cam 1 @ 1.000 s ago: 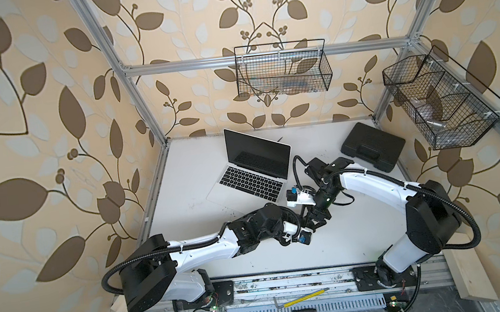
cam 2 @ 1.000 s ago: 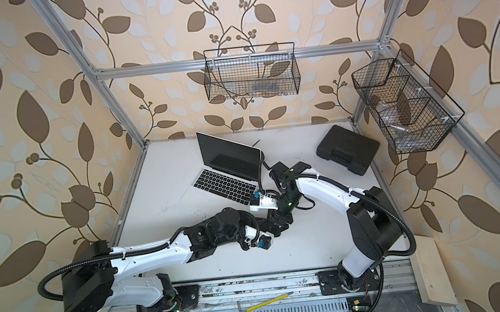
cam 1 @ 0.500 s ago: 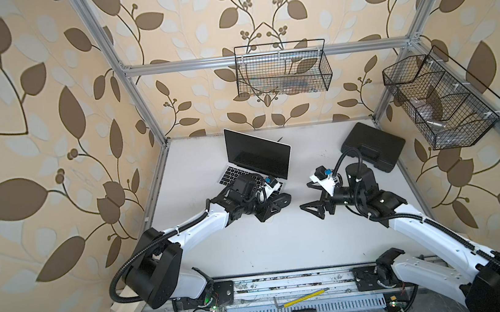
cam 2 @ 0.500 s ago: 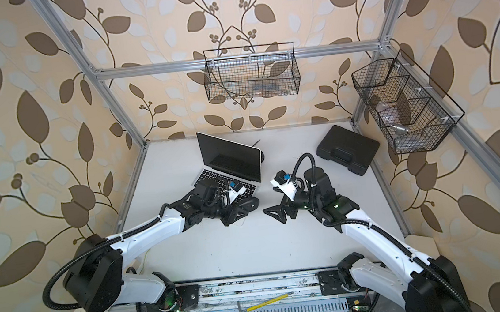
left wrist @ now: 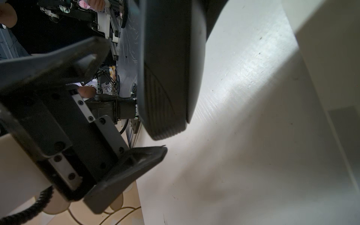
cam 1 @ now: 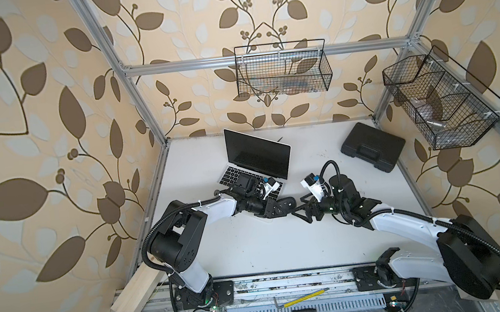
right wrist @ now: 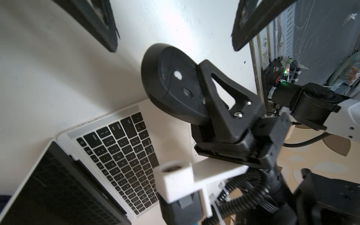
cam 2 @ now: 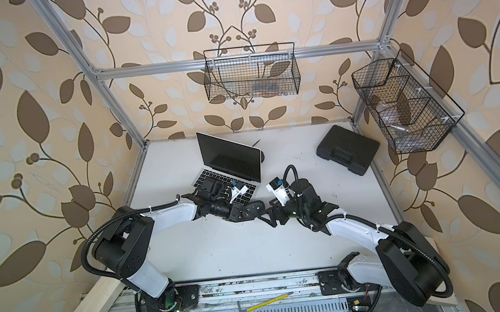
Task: Insert the wireless mouse receiver into the laptop
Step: Remove the lid from the mouse.
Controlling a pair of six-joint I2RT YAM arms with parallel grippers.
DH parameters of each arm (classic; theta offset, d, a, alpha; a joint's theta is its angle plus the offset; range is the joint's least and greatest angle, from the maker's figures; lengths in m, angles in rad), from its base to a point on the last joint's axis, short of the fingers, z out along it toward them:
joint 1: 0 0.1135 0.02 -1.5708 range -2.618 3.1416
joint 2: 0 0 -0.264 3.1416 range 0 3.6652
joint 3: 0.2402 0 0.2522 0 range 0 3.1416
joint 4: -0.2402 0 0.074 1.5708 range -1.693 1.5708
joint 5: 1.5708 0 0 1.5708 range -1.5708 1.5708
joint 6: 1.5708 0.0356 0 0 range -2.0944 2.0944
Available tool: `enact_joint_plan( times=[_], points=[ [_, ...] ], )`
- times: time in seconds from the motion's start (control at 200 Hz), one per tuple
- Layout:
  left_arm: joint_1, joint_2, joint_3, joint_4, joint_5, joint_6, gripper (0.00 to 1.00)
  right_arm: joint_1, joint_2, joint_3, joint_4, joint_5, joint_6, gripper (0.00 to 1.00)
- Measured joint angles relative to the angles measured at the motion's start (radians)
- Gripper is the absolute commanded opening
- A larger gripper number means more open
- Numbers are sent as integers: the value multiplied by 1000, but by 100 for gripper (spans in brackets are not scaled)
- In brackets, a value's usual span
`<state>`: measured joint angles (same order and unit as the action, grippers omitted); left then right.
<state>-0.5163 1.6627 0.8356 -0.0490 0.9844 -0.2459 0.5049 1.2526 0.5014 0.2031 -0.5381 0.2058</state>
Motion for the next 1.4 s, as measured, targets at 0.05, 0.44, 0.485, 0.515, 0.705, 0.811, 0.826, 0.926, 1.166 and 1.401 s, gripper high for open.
enact_joint_plan(
  times=[0.05, 0.44, 0.485, 0.515, 0.705, 0.811, 0.826, 0.926, 1.166, 1.401],
  points=[
    [0, 0, 2, -1, 10, 2, 0, -8, 17, 10, 2, -12, 4, 84],
    [-1, -1, 8, -6, 63, 7, 0, -27, 166, 103, 6, -119, -2, 70],
    [-1, -2, 8, -6, 64, 6, 0, -25, 176, 106, 6, -126, -4, 67],
    [-1, -3, 8, -5, 65, 5, 0, -22, 183, 108, 4, -130, -8, 65],
    [1, -3, 8, -5, 55, 0, 0, -17, 203, 120, 2, -171, -22, 35],
    [8, -3, 8, -10, 51, 44, 0, -43, 201, 119, -6, -217, -7, 23],
    [8, -3, 8, -11, 54, 50, 0, -48, 201, 119, -10, -225, -3, 22],
    [6, -3, 12, -11, 60, 64, 0, -77, 191, 107, -9, -262, -8, 44],
    [-21, 48, 70, -89, 33, 55, 0, -198, 51, 0, -29, -171, 3, 78],
    [-21, 110, 81, -162, -25, 52, 0, -121, -84, -62, 16, -101, 103, 58]
  ],
)
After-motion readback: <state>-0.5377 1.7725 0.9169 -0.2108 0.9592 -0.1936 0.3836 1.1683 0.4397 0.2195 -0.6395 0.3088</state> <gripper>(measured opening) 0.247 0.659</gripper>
